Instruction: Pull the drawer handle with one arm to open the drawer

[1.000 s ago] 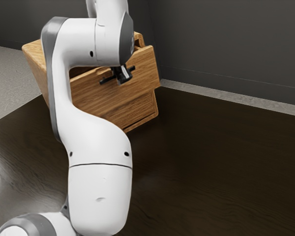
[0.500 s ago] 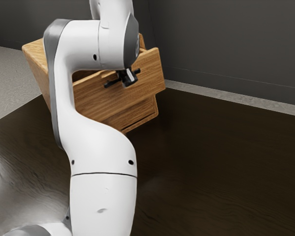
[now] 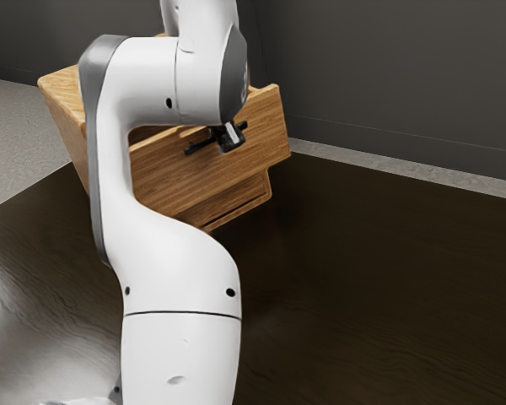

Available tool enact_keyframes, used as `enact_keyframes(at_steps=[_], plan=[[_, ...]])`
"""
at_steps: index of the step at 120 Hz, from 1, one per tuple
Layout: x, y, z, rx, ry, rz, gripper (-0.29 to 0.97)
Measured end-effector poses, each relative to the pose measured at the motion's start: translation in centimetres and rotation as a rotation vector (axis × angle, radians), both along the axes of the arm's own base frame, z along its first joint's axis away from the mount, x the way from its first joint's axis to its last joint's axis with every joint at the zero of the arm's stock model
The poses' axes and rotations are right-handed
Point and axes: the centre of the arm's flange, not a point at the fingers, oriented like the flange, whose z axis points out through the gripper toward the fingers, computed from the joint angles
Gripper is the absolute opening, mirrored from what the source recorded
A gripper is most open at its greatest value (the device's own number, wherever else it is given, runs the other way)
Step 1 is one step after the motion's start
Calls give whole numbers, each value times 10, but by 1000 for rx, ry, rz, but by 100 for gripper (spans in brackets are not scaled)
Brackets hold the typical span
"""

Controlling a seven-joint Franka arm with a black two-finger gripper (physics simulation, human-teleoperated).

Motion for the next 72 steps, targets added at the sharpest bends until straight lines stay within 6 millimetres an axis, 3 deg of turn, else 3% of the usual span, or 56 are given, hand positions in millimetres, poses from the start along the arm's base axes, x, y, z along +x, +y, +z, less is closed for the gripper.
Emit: enact_keyframes(at_steps=[72], plan=[[-13,-30,7,6,-11,-11,8]])
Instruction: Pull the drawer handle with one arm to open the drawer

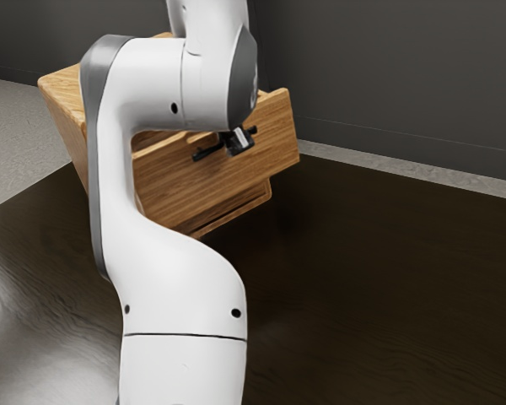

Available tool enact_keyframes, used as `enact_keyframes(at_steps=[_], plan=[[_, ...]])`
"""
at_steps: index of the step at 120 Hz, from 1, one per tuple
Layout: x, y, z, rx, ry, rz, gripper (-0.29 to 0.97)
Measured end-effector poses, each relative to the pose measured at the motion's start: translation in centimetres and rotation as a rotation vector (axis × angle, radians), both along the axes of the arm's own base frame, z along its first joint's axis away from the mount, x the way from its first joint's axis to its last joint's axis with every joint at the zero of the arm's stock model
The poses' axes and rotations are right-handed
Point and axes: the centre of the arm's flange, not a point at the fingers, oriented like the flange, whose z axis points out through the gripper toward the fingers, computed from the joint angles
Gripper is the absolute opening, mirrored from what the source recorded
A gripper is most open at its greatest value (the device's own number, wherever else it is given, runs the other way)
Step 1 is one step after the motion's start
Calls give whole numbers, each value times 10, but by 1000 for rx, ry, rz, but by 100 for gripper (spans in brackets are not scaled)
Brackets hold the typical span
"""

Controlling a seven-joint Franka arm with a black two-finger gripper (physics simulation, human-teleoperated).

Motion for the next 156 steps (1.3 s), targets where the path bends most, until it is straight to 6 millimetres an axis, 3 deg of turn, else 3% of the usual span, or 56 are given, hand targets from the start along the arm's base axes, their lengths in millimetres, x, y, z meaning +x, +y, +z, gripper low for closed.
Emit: enact_keyframes(at_steps=[134,138,144,151,156], plan=[[-19,-55,7,44,4,18,8],[-23,-65,15,57,-10,10,9],[-40,-103,48,106,-52,-19,16],[-79,-189,96,221,-95,-89,27],[-114,-225,128,249,-117,-123,34]])
